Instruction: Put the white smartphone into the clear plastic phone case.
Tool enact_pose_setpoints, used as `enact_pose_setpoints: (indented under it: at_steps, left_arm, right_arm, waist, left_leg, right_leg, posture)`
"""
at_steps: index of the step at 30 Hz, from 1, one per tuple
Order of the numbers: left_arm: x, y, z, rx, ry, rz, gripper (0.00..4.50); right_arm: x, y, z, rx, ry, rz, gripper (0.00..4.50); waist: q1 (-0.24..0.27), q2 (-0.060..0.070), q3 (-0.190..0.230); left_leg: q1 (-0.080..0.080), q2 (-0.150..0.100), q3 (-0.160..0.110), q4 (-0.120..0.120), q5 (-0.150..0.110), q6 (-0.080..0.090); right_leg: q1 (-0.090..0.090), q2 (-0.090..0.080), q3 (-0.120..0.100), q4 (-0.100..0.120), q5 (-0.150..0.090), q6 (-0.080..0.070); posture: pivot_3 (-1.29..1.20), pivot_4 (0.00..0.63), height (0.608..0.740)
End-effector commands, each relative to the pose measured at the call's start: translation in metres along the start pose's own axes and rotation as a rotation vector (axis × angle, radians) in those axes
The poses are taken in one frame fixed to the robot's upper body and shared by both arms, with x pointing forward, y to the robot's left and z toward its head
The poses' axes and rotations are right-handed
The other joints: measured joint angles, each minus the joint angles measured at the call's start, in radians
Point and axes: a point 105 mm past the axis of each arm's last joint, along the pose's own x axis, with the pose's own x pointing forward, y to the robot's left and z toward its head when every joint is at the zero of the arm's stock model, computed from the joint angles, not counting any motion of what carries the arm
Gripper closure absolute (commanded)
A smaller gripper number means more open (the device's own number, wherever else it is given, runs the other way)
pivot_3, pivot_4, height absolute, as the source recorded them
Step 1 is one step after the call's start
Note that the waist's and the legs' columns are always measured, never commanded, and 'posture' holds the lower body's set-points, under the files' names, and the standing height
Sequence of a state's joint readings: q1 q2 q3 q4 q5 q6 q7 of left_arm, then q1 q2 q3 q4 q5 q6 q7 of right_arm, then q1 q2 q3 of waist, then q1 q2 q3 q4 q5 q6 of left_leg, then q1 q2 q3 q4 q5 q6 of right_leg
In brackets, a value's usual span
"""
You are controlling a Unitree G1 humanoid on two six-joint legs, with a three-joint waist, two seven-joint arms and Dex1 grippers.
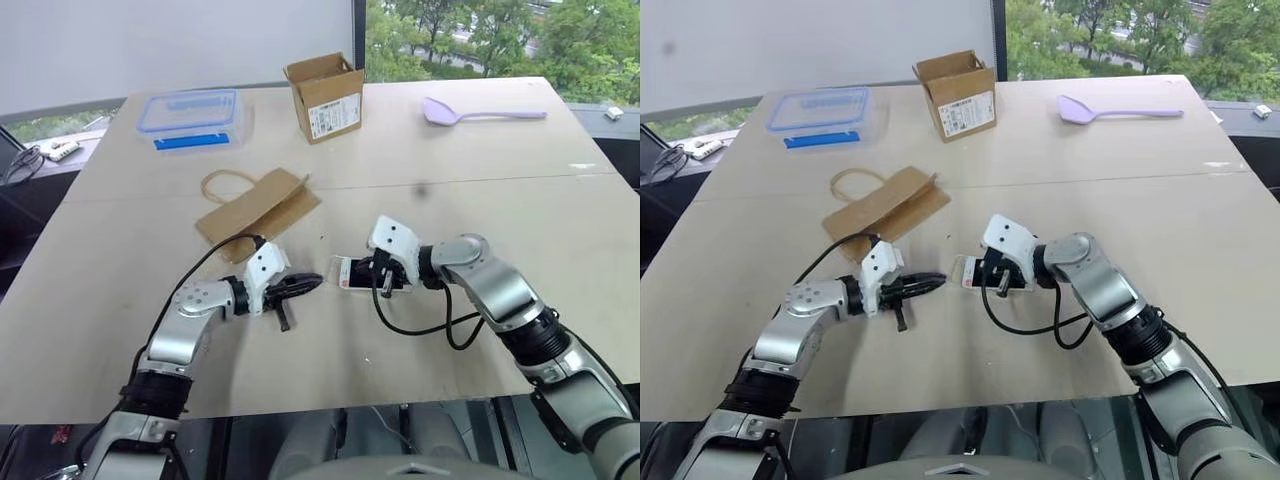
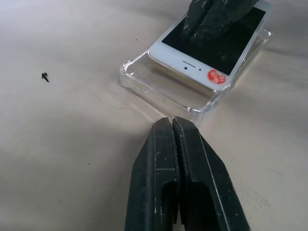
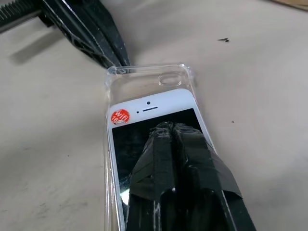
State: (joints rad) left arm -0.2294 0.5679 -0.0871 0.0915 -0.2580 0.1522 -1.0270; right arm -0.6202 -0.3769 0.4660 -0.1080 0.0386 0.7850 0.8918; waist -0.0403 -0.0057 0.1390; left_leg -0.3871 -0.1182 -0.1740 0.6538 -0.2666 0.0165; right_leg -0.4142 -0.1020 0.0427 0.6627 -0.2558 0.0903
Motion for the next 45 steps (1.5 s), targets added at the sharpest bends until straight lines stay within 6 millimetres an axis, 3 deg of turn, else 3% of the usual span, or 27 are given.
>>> enact_pose_setpoints:
  at_steps: [1,12,18,23,28,30,34,38,42,45]
  left_arm:
    - [0.002,-0.004,0.004,0.021,-0.018,-0.005,4.44]
    - [0.006,-0.007,0.006,0.02,-0.032,0.002,4.44]
    - [0.012,-0.009,0.01,0.018,-0.056,-0.004,4.44]
    - [0.015,-0.01,0.011,0.018,-0.065,-0.013,4.44]
    - [0.018,-0.011,0.013,0.018,-0.076,-0.02,4.44]
    - [0.018,-0.011,0.013,0.019,-0.078,-0.02,4.44]
    - [0.019,-0.011,0.014,0.018,-0.083,-0.018,4.44]
    - [0.02,-0.01,0.014,0.019,-0.085,-0.018,4.44]
    - [0.021,-0.009,0.015,0.022,-0.084,-0.022,4.44]
    - [0.022,-0.009,0.016,0.026,-0.085,-0.027,4.44]
  right_arm:
    - [0.017,0.02,-0.035,0.111,0.13,0.084,4.5]
    - [0.021,0.002,-0.061,0.223,0.223,-0.051,4.5]
    - [0.002,0.004,0.002,0.18,-0.074,-0.015,4.5]
    - [-0.016,-0.003,0.025,0.135,-0.139,-0.085,4.5]
    - [-0.051,-0.021,0.037,0.104,-0.181,-0.243,4.5]
    - [-0.067,-0.025,0.033,0.101,-0.164,-0.299,4.5]
    - [-0.1,-0.031,-0.004,0.074,0.0,-0.434,4.5]
    - [-0.12,-0.025,-0.027,0.079,0.096,-0.462,4.5]
    - [-0.113,-0.012,-0.047,0.05,0.189,-0.399,4.5]
    - [-0.094,-0.008,-0.045,0.045,0.153,-0.354,4.5]
  waist:
    - [0.002,0.0,0.0]
    - [0.006,0.001,-0.014]
    - [0.026,0.002,-0.013]
    - [0.025,0.002,-0.012]
    - [0.026,0.002,-0.012]
    - [0.027,0.002,-0.011]
    - [0.033,0.001,-0.011]
    - [0.026,0.001,-0.009]
    - [0.025,0.0,-0.008]
    - [0.024,-0.001,-0.007]
  left_leg:
    - [0.003,0.0,0.0,-0.001,0.0,0.0]
    - [0.011,0.0,0.0,-0.001,-0.001,0.002]
    - [0.02,0.0,-0.001,-0.002,-0.003,0.005]
    - [0.011,0.0,-0.001,-0.003,-0.001,0.001]
    - [0.001,0.0,-0.001,-0.002,0.0,0.0]
    - [0.0,0.0,-0.001,-0.002,0.0,0.0]
    - [0.0,-0.001,-0.002,-0.002,0.0,0.0]
    - [-0.001,0.0,-0.001,-0.002,0.0,0.0]
    - [-0.001,0.0,0.0,-0.002,0.0,0.0]
    - [0.0,0.0,0.0,-0.002,0.0,0.0]
  right_leg:
    - [0.002,0.0,0.0,0.0,0.0,0.0]
    - [0.009,0.001,0.0,0.001,0.0,0.0]
    - [0.019,0.001,0.0,0.0,0.0,0.0]
    - [0.01,0.001,-0.001,0.0,0.0,0.0]
    - [0.001,0.0,-0.001,0.0,0.0,0.0]
    - [0.0,0.0,-0.001,-0.001,0.0,0.0]
    - [0.001,-0.001,-0.002,-0.003,0.0,0.0]
    - [0.0,-0.001,-0.001,-0.002,0.0,0.0]
    - [0.001,-0.002,-0.001,-0.002,0.0,0.0]
    - [0.001,-0.002,0.0,-0.002,0.0,0.0]
  posture:
    - [0.0,0.15,0.74]
    - [0.0,0.15,0.74]
    - [0.0,0.15,0.74]
    - [0.0,0.15,0.74]
    - [0.0,0.15,0.74]
    - [0.0,0.15,0.74]
    - [0.0,0.15,0.74]
    - [0.0,0.15,0.74]
    - [0.0,0.15,0.74]
    - [0.0,0.15,0.74]
